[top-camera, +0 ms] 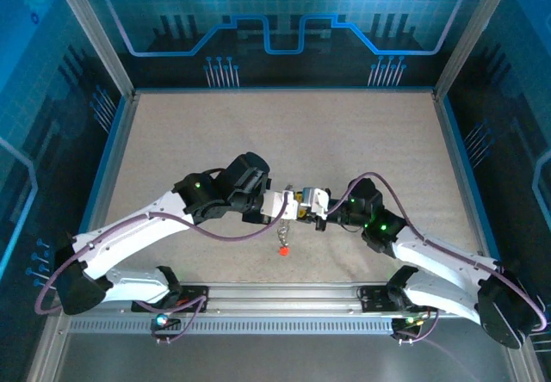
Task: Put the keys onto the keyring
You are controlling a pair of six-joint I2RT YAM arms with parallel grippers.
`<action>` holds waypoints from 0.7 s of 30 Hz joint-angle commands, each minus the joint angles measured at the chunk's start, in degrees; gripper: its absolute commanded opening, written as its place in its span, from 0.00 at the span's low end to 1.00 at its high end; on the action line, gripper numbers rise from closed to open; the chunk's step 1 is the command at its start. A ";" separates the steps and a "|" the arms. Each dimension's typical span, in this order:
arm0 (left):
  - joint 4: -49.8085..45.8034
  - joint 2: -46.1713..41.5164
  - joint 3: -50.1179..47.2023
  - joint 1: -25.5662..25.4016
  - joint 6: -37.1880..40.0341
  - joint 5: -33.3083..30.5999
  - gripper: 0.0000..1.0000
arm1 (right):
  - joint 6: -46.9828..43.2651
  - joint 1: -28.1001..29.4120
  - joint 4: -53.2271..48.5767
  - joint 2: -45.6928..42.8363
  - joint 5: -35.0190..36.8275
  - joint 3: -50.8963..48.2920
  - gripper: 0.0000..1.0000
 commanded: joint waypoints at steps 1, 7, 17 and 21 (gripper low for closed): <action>1.60 -1.89 1.60 -0.35 0.43 3.24 0.00 | 0.94 0.79 2.84 -0.04 -1.14 0.86 0.19; 0.79 -2.49 1.78 -0.35 0.04 2.58 0.10 | 1.10 1.03 3.65 -2.40 -1.39 0.00 0.00; 13.65 -12.14 -8.37 0.50 -3.78 4.51 0.22 | 5.67 1.52 16.62 -7.91 -0.45 -6.10 0.00; 18.12 -13.36 -10.37 0.50 -5.12 5.57 0.22 | 5.90 1.83 17.17 -8.23 -0.48 -6.15 0.00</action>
